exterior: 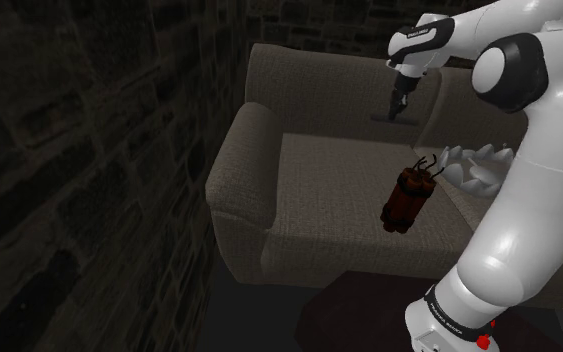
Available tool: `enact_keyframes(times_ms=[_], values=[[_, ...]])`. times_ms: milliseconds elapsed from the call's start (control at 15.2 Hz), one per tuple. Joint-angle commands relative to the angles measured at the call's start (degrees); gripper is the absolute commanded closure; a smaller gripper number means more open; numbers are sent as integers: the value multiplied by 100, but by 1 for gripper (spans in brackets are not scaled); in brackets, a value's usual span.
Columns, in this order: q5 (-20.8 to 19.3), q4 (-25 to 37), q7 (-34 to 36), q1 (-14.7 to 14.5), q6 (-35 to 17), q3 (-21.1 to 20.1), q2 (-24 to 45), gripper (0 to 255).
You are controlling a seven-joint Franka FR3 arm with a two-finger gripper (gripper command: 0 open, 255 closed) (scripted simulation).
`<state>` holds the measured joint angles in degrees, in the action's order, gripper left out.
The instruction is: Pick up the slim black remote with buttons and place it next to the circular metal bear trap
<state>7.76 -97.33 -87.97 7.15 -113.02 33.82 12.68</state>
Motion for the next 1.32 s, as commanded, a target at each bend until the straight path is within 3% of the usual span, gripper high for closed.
enact_keyframes(times_ms=[0,594,1254], values=[[-184,-491,-103,3,-171,95,-376,255],[-938,-1793,-593,322,-433,498,-1659,255],[-1667,-2560,-1366,948,-412,1005,-2701,255]])
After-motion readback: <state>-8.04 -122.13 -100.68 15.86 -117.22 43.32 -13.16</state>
